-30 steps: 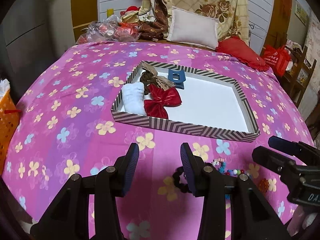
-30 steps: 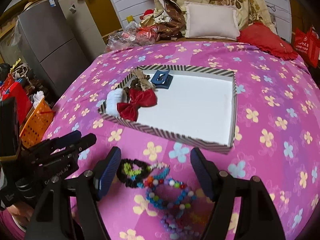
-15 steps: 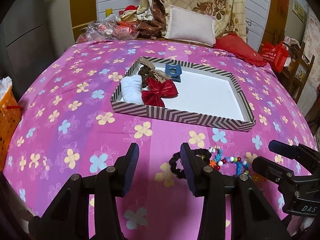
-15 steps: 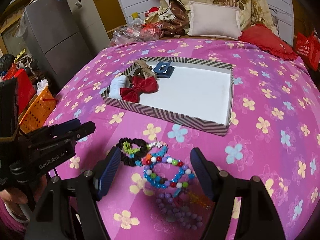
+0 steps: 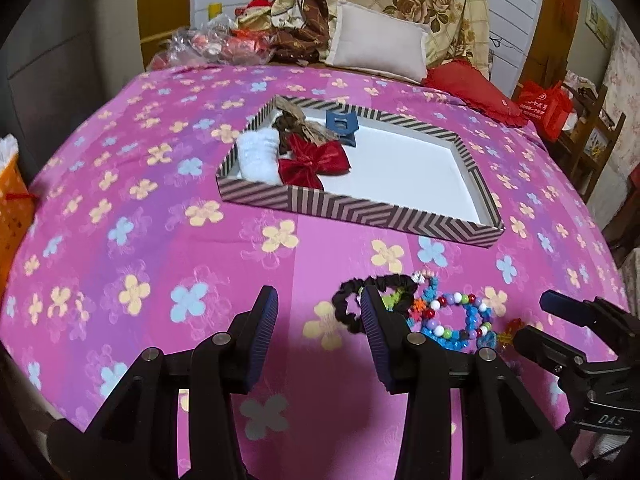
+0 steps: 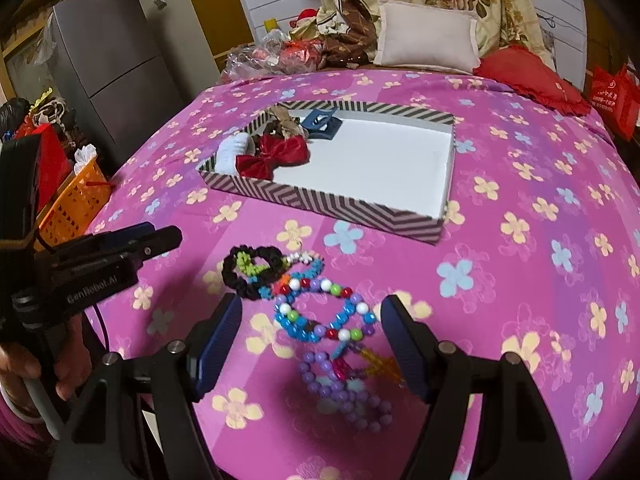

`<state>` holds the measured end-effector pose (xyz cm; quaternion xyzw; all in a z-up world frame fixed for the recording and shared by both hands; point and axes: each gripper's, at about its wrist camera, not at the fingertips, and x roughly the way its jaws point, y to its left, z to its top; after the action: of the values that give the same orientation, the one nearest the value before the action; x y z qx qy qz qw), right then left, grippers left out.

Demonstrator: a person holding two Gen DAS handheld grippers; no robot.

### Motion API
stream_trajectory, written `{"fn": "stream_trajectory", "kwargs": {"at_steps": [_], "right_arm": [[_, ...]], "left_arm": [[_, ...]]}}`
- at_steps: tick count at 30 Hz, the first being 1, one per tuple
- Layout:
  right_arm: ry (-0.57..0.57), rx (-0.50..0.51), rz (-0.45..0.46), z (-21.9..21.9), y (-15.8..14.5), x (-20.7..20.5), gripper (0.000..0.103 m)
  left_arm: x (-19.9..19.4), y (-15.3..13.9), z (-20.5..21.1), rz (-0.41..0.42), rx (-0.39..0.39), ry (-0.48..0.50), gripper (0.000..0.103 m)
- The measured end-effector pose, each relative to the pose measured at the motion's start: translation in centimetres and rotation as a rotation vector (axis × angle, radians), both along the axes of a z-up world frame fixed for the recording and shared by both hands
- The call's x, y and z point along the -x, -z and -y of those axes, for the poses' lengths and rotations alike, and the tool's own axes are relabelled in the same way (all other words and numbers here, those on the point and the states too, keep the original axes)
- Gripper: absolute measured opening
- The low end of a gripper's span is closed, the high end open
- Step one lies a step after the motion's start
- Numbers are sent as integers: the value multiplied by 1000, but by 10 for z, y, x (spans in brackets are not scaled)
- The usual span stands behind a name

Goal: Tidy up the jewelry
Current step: 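Move both tools back toward the beaded bracelets and black scrunchie, then grasp the black scrunchie with the left tool while the right tool grasps the multicolour beaded bracelet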

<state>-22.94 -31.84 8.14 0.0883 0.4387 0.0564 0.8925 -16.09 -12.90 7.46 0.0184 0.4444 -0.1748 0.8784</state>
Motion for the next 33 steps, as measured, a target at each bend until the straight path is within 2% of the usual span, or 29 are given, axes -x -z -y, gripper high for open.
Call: {"fn": "stream_trajectory", "kwargs": {"at_steps": [8,14,24,30,32,33], "right_arm": [[-22,11,-26,5,17,15,74],[-23,12,-28,13,21,22,69],[-12,-3,-32,20,25,19,68],[-17,-9,-35,21,28,13,68],[-30,1,-30,19,29,9,65],[-38,5,-28,19,30,5,59]], "left_arm": [[-6,18,-11,-93,47,5,43],[-16,29,-7,-141,76,10,43],[-26,26,28,-221,123,109,43],[-37,30,55,-277,128,100,43],[-41,33,60,-290,124,88,43],[-44,36,63,-298,118,78,43]]}}
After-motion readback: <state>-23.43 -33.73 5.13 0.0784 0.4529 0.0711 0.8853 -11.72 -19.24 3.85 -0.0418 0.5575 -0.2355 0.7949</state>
